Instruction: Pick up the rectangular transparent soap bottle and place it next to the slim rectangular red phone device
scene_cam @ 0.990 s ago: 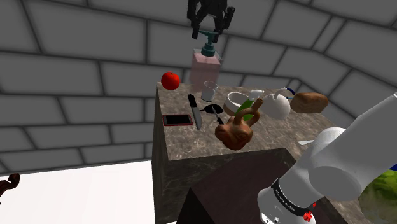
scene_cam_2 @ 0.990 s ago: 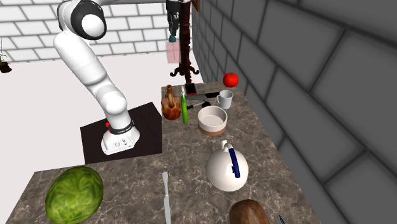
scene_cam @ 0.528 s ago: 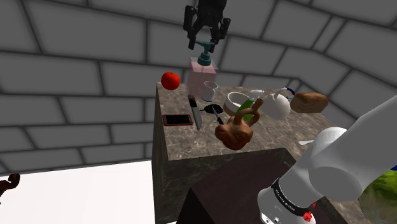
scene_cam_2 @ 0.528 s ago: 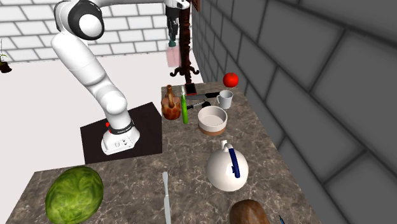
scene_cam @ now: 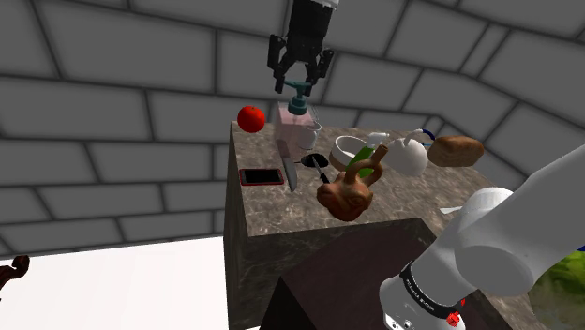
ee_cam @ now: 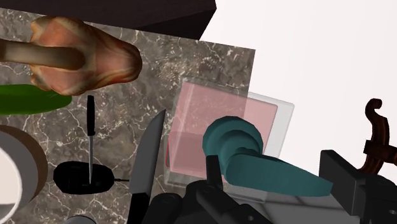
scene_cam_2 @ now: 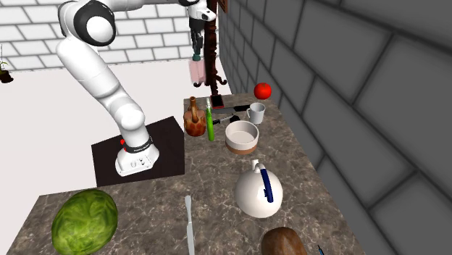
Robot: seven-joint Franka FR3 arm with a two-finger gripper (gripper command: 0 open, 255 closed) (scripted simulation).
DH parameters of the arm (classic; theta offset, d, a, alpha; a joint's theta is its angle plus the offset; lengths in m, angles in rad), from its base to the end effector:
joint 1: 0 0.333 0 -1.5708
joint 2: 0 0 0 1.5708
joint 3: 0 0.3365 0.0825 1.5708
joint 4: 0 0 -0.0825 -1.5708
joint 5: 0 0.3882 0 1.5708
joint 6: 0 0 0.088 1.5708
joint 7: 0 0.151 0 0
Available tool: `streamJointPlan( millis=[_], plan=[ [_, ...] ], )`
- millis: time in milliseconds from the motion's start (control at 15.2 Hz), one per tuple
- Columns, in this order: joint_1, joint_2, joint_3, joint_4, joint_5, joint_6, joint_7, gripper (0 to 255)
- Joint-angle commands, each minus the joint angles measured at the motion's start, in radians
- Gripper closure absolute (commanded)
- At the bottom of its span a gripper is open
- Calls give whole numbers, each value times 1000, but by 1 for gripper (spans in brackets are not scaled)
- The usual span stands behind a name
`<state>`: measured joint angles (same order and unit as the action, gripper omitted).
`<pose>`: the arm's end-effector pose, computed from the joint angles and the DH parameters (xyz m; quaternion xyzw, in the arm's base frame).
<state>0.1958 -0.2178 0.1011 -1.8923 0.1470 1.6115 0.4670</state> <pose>0.4528 0.1652 0.5655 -0.9933 0.0916 0.0528 0.0461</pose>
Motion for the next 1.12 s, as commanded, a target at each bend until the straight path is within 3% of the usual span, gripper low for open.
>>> streamJointPlan(
  millis=[0,1056],
  plan=[
    [0,0,0,-26,0,26,-4,255],
    [3,7,6,-233,7,240,-28,255]
  ],
)
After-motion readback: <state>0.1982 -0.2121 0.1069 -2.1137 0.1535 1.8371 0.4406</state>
